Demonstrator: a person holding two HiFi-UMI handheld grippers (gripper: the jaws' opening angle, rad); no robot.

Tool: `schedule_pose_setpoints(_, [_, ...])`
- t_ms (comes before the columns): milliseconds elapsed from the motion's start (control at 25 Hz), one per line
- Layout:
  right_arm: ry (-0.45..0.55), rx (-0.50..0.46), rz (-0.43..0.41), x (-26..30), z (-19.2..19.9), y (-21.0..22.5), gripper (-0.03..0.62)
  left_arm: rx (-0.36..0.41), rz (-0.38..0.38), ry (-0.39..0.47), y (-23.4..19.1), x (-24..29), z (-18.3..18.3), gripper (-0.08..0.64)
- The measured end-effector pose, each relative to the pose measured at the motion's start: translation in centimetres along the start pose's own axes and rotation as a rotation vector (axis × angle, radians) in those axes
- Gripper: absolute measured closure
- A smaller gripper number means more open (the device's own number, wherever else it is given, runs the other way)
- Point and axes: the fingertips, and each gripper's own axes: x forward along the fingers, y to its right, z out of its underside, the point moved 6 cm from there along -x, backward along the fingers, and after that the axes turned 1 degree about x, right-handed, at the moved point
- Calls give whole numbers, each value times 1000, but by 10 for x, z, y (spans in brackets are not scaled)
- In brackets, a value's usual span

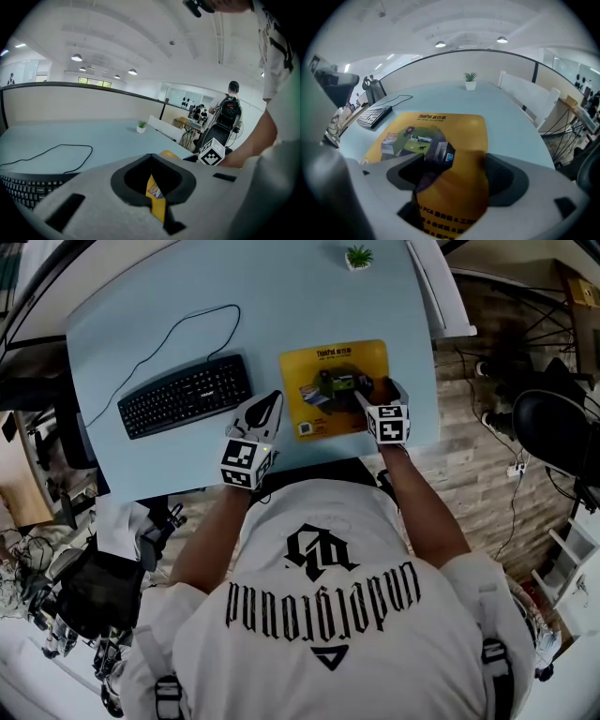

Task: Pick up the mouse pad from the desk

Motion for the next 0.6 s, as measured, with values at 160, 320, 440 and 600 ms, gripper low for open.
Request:
schedule_pose_setpoints(160, [-5,-10,-2,0,-1,-3,226,0,7,-2,1,1,1,552])
schedule_pose_setpoints(320, [-16,-31,-30,-2,-2,-11,309,1,5,0,1,0,0,552])
schedule_pose_setpoints(440, [-18,-49,-55,-3,-3,-15,356,4,0,4,1,-1,-3,552])
schedule_pose_setpoints(600, [-34,-134,-120,-2,-7,-34,523,5,-5,9,3,-1,-4,552])
